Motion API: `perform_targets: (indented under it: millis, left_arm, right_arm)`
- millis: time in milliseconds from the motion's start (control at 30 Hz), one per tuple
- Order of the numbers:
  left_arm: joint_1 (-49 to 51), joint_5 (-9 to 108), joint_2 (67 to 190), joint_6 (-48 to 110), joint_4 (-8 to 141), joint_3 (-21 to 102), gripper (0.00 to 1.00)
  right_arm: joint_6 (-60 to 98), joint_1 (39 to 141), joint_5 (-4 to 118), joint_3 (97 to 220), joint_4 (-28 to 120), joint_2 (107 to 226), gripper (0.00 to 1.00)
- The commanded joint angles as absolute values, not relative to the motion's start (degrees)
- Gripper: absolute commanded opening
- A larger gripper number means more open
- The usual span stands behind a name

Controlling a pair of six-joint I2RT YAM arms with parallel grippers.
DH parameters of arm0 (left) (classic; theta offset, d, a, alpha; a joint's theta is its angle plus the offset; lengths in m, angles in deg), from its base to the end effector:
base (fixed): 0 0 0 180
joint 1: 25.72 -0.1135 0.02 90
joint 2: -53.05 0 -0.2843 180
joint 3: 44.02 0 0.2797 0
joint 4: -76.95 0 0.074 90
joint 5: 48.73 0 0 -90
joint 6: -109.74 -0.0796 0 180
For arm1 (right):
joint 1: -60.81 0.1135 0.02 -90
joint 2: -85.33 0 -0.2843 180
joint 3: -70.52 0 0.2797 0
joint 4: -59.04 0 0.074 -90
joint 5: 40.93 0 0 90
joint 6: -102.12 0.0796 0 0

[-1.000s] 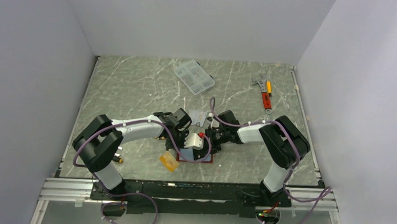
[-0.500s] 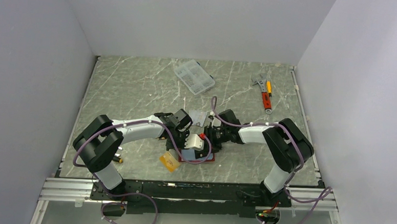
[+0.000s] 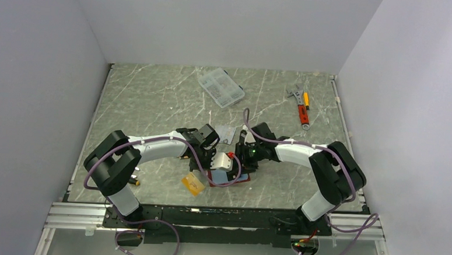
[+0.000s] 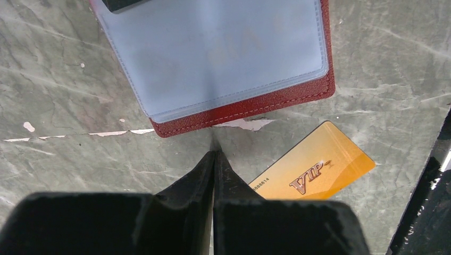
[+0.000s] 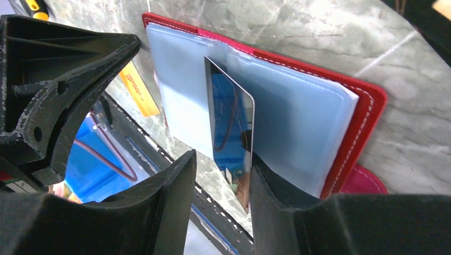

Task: Put the credit cards into the card holder

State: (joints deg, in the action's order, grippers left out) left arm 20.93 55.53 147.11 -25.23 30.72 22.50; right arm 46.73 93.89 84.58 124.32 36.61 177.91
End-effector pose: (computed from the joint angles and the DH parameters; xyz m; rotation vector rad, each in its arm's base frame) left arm 0.2125 -0.2537 0.1226 2.0723 1.9439 -0.3613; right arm 0.2410 0.2121 0.1007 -0.1955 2.8431 1.1613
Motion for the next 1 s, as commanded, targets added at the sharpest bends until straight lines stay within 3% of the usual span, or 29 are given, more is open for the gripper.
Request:
perform_targets:
  millis: [0,267,467,700,767,967]
  left_arm:
    - [22.05,59.17,148.97,-25.79,32.49,22.92,0.08]
    - [22.06,58.7,148.39,-25.67,32.27,23.42,0.08]
    - [22.01,58.85,148.49,-25.45,32.41,23.41,0.07]
    - [22.34,59.47,148.87,-24.91,32.25,24.82,0.07]
    - [22.67,59.53,149.2,-24.83,32.01,25.4,0.07]
    - [23.65,59.47,149.56,-24.73,31.54,26.21,0.07]
  right_arm:
    - [44.54,93.76,80.39,126.73,31.36,174.85,0.44]
    - [44.72,93.83,79.37,127.23,31.15,173.76,0.42]
    - [46.0,93.79,81.08,126.3,34.08,174.44,0.25]
    - [46.91,93.87,81.42,125.06,35.49,175.34,0.13]
    - [46.9,93.88,81.09,124.94,35.54,175.94,0.13]
    - [45.68,93.8,80.05,125.1,34.27,176.85,0.28]
